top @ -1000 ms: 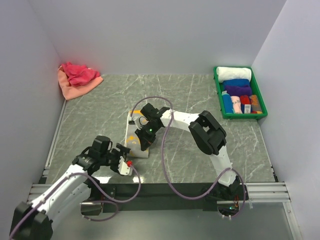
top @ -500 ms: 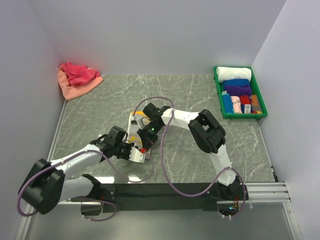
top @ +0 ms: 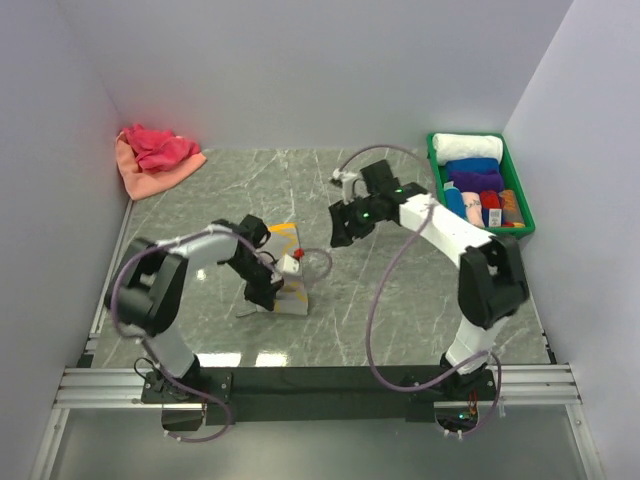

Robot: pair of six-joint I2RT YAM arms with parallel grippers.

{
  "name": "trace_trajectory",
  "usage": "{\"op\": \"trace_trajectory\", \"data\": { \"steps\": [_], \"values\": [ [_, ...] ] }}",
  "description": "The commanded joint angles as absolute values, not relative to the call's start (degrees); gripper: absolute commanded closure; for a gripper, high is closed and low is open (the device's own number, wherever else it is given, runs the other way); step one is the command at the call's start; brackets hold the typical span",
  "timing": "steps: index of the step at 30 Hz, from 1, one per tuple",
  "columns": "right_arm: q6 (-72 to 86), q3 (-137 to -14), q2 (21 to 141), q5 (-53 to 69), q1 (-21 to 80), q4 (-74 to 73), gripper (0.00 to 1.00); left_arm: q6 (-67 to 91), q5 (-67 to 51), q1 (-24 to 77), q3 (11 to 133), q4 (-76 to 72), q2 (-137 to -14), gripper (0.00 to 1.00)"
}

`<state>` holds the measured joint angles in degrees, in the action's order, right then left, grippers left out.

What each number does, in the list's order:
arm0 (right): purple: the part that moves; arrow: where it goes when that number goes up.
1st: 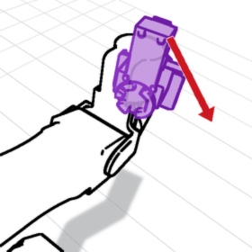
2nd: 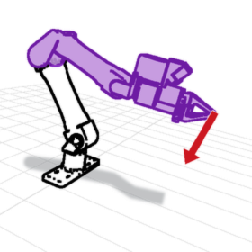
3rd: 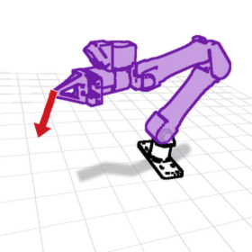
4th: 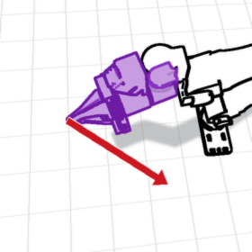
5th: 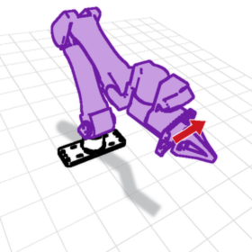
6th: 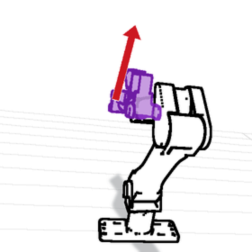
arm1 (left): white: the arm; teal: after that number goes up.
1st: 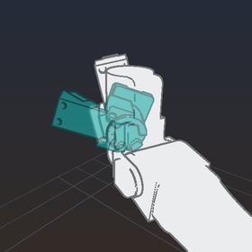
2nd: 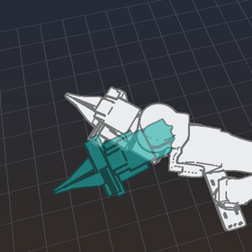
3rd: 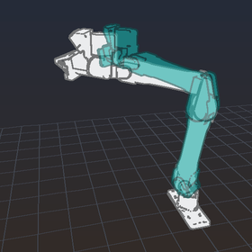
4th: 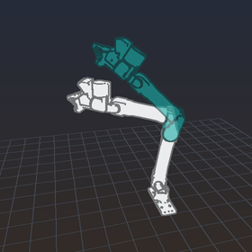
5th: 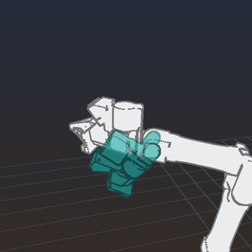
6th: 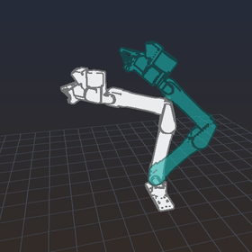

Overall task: Roll the towels
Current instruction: Roll the towel

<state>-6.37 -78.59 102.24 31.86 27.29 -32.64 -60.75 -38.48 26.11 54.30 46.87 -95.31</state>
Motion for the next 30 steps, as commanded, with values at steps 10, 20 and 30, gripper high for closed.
{"op": "trace_trajectory", "data": {
  "steps": [10,20,30],
  "values": [
    [-17.7,-73.6,83.0,26.8,34.1,-39.8,0.53,-62.1,-48.0,16.2,71.4,68.7,-121.9,0.99],
    [-21.1,-72.2,86.5,11.3,52.5,-35.4,0.41,-60.6,-47.3,15.8,74.9,69.5,-127.3,0.99],
    [-22.5,-73.5,101.7,9.7,61.4,-20.6,0.33,-60.4,-47.8,15.0,76.1,69.4,-129.4,0.96]
  ]
}}
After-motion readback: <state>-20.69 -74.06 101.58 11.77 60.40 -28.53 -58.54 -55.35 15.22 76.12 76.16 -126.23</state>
